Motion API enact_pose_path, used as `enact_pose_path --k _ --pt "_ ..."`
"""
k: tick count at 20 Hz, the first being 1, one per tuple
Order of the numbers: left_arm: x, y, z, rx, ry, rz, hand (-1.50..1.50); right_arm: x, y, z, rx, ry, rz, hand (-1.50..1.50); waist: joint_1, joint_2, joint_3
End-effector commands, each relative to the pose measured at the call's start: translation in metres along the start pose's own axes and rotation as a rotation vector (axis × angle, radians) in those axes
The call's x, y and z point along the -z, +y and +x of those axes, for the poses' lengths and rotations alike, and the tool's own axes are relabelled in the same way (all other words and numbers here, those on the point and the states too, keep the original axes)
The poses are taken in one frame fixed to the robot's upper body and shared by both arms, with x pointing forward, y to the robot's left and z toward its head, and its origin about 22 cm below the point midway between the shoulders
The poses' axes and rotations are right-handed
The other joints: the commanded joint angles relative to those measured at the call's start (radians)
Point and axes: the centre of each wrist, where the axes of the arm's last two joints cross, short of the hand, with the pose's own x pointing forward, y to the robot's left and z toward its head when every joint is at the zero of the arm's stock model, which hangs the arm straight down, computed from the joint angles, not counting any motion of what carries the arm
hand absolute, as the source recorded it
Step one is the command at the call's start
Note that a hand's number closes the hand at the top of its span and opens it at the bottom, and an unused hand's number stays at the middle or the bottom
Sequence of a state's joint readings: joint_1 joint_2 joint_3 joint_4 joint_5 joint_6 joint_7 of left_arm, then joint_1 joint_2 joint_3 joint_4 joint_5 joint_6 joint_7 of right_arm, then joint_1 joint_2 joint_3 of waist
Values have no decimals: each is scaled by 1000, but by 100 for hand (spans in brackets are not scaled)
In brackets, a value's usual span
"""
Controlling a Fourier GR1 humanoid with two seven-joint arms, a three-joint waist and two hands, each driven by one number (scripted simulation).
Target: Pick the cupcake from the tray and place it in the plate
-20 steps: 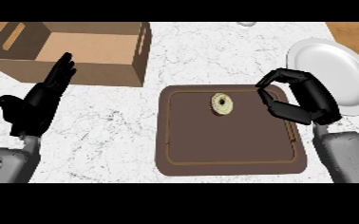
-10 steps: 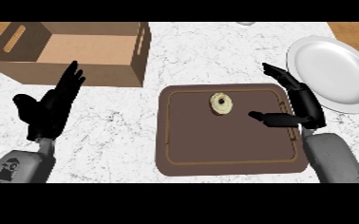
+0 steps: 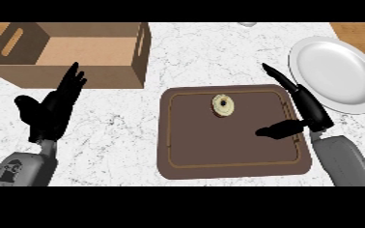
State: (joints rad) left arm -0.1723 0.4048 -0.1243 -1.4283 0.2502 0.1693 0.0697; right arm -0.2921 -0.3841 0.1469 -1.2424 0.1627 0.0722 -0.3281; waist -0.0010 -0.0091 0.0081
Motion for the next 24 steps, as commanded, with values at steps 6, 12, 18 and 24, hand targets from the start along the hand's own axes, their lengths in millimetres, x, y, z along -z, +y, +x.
enact_pose_path --k 6,12,18,24 --pt "9 -2 -1 -16 104 13 0 26 4 42 -137 134 200 -150 -3 8 -9" --pt "-6 8 -10 15 76 2 0 35 11 44 -302 206 249 -150 6 9 -8" --pt "-11 -6 -14 -7 79 10 0 44 20 55 -382 282 335 -150 6 8 -8" --pt "1 -9 -15 3 86 11 0 58 40 45 -389 310 406 -150 6 10 -8"
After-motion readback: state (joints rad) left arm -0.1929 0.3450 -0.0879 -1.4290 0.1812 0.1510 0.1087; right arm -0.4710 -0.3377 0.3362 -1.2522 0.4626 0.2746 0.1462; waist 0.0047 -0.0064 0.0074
